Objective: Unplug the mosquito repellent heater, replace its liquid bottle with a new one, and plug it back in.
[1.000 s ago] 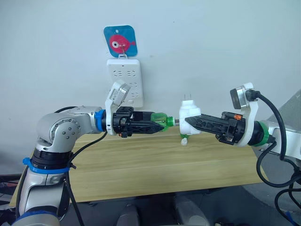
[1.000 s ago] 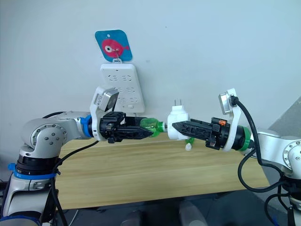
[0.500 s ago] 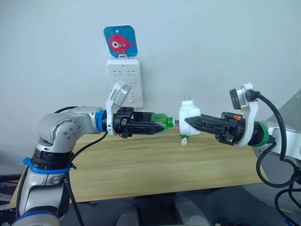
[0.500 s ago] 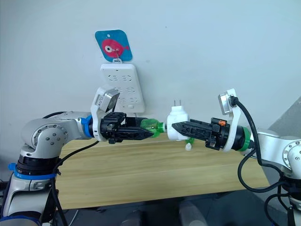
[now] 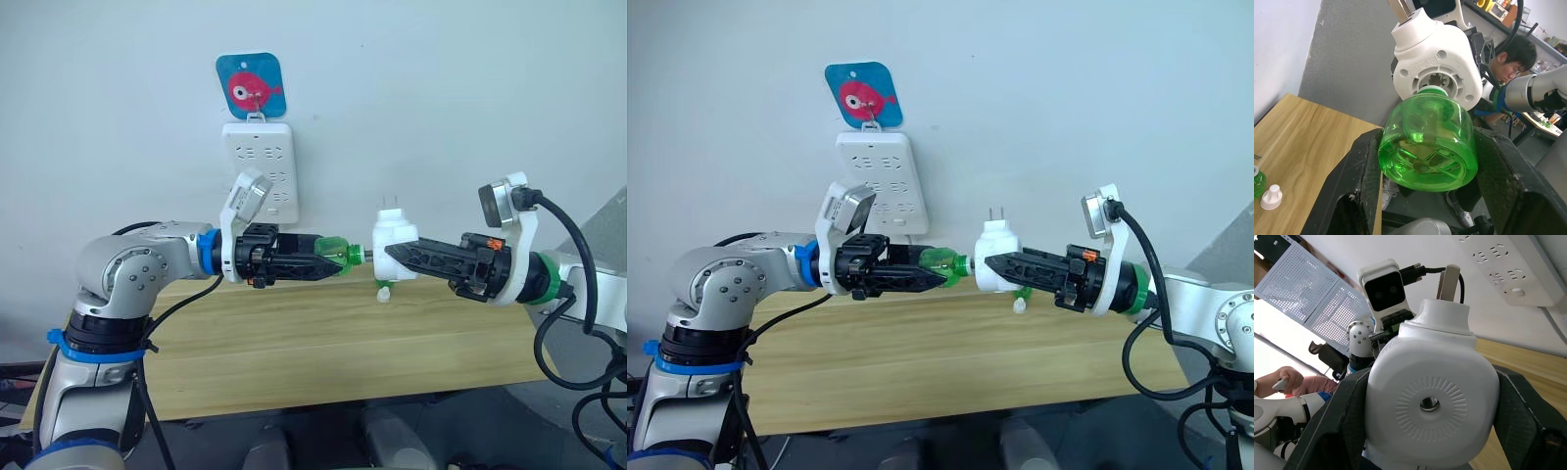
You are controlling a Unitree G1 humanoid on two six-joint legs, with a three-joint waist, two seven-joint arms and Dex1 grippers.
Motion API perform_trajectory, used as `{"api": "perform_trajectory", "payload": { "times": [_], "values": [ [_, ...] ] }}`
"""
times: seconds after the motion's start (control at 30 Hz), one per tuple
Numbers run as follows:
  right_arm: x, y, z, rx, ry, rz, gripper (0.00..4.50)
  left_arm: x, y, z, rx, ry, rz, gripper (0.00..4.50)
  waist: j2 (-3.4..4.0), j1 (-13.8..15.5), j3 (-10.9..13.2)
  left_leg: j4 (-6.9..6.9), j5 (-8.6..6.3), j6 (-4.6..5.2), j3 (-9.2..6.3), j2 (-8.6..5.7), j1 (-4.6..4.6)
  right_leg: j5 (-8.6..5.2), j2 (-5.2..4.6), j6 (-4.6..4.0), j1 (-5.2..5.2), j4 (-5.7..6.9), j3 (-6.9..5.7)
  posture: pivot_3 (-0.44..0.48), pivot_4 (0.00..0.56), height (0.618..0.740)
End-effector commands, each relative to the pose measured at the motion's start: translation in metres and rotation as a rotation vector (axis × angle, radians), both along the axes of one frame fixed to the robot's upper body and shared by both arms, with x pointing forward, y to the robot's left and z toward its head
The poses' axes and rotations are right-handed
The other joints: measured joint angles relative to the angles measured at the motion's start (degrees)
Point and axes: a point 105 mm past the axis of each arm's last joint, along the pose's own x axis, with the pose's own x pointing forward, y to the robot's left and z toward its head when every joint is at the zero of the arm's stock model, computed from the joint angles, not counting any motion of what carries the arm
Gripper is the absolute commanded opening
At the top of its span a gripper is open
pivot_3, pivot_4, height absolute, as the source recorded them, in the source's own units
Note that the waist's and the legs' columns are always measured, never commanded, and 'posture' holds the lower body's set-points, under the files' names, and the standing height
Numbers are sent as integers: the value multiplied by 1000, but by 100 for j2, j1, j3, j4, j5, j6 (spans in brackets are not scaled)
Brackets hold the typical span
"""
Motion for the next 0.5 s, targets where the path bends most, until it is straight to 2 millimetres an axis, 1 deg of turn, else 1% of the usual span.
{"api": "perform_trajectory", "payload": {
  "times": [0.03, 0.17, 0.37, 0.5],
  "values": [
    [-4, 3, 3, -13, -23, 20, 3087, -10, -4, 19, -46, -58, -58, 2400, 0, 0, 0, 0, 0, 0, 0, 0, 0, 0, 0, 0, 0, 0, 0, -174, 110, 740],
    [-3, 2, 1, -20, -20, 14, 3087, -13, -4, 20, -46, -56, -73, 2400, 0, 0, 0, 0, 0, 0, 0, 0, 0, 0, 0, 0, 0, 0, 0, -174, 110, 740],
    [-4, 4, 3, -10, -25, 25, 3087, -7, -9, 16, -48, -68, -41, 2400, 0, 5, 0, 0, 0, 0, 0, 0, 0, 0, 0, 0, 0, 0, 0, -174, 110, 740],
    [-6, 7, 6, 1, -29, 39, 3087, -7, -12, 12, -49, -68, -42, 2400, 0, 1, 0, 0, 0, 0, 0, 0, 0, 0, 0, 0, 0, 0, 0, -174, 110, 740]
  ]
}}
